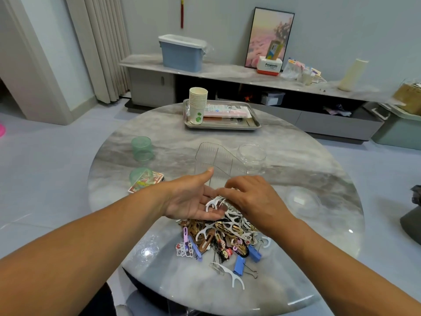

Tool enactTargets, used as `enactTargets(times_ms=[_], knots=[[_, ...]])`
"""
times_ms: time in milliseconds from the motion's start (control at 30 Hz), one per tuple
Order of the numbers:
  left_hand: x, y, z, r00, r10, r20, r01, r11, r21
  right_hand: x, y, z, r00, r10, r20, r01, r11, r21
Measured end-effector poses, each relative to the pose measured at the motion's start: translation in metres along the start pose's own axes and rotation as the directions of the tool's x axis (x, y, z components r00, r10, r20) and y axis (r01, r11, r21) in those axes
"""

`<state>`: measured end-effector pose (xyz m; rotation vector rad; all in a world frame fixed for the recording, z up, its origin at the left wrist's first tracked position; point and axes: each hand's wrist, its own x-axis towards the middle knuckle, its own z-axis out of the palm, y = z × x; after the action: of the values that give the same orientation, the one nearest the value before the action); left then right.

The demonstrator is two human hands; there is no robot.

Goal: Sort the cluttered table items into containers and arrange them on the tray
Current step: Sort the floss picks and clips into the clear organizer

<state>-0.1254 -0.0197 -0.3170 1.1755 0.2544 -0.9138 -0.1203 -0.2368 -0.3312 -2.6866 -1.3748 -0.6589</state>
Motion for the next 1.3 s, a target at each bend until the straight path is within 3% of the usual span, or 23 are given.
enactTargets(times_ms=[167, 500, 567, 667, 733, 800, 867, 967, 1067, 1167, 1300], knots=[[-0.004, -0.001, -0.002, 0.992, 0.067, 0.108, -0.063, 0.997, -0.034, 0.002, -0.003, 0.007, 1.000, -0.021, 0.023, 0.023, 0.997, -0.072], [0.001, -0.002, -0.014, 0.990, 0.089, 0.108, -0.093, 0.995, 0.027, 0.003, -0.004, -0.003, 1.000, -0.012, 0.020, 0.009, 0.991, 0.132], [0.002, -0.002, -0.013, 0.992, 0.086, 0.097, -0.089, 0.996, 0.028, 0.003, -0.003, -0.005, 0.999, 0.034, 0.007, -0.035, 0.986, 0.163], [0.004, -0.002, -0.013, 0.996, 0.081, 0.047, -0.083, 0.996, 0.031, 0.004, -0.003, -0.010, 0.968, 0.246, -0.047, -0.220, 0.925, 0.308], [0.005, -0.002, -0.013, 0.997, 0.079, 0.017, -0.080, 0.996, 0.033, 0.007, -0.004, -0.014, 0.896, 0.443, -0.032, -0.375, 0.793, 0.481], [0.005, -0.003, -0.012, 0.996, 0.084, -0.005, -0.084, 0.996, 0.024, 0.011, -0.002, -0.019, 0.800, 0.594, 0.076, -0.494, 0.582, 0.646], [0.004, -0.004, -0.011, 0.995, 0.092, -0.025, -0.091, 0.996, 0.012, 0.014, 0.001, -0.022, 0.724, 0.657, 0.209, -0.550, 0.368, 0.750], [0.004, -0.005, -0.008, 0.992, 0.116, -0.056, -0.116, 0.993, 0.006, 0.014, 0.002, -0.024, 0.632, 0.680, 0.373, -0.504, -0.006, 0.864], [0.004, -0.005, -0.006, 0.987, 0.130, -0.094, -0.132, 0.991, -0.008, 0.012, -0.003, -0.026, 0.523, 0.689, 0.502, -0.458, -0.270, 0.847], [0.004, -0.006, -0.003, 0.985, 0.140, -0.102, -0.143, 0.989, -0.027, 0.013, -0.007, -0.025, 0.414, 0.664, 0.623, -0.457, -0.440, 0.773], [0.006, -0.006, 0.000, 0.981, 0.157, -0.115, -0.166, 0.984, -0.067, 0.014, -0.013, -0.025, 0.380, 0.562, 0.735, -0.415, -0.606, 0.679]])
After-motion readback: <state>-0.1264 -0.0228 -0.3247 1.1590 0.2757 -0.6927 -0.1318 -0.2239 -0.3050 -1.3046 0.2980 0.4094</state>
